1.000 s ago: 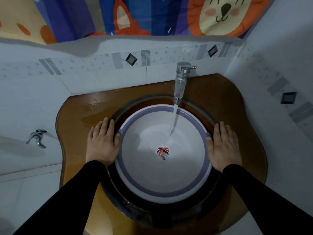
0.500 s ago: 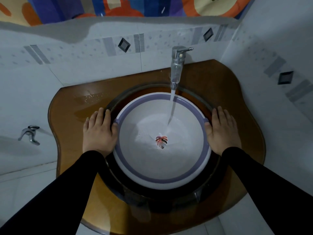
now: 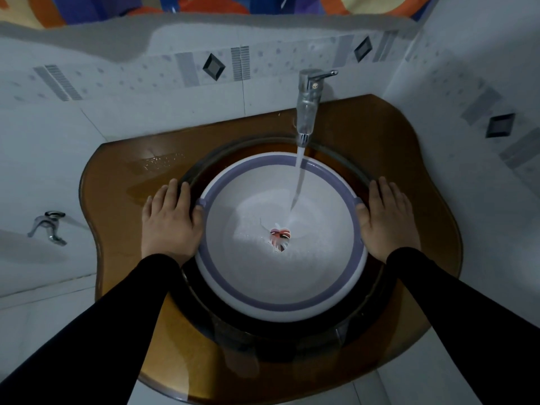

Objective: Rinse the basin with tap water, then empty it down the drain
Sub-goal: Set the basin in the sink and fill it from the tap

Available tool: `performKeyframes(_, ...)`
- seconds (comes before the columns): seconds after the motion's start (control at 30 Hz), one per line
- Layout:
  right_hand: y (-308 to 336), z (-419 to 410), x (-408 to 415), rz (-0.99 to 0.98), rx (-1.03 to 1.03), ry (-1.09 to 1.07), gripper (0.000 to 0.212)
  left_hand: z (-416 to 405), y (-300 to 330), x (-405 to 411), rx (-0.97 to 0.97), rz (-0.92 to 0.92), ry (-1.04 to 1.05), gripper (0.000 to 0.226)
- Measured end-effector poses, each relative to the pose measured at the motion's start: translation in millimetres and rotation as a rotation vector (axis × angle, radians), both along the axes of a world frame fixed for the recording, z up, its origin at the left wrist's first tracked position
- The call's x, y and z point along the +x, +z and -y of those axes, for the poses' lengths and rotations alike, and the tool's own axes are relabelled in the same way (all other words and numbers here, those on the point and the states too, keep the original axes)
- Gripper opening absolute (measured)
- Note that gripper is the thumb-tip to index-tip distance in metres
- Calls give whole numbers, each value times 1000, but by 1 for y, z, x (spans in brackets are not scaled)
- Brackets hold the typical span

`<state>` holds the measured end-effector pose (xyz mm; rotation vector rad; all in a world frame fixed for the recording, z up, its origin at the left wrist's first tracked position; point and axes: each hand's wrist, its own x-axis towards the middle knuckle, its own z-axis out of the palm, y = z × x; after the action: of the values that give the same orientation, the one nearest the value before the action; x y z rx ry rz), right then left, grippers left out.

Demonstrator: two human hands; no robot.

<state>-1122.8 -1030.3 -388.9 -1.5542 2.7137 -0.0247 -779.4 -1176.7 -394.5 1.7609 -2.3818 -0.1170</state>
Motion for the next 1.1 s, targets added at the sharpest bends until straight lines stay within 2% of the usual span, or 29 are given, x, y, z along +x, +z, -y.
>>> performKeyframes(1.1,-5,0,-2,-10,-15,-7,67,-2,4,-2,16,30,8,65)
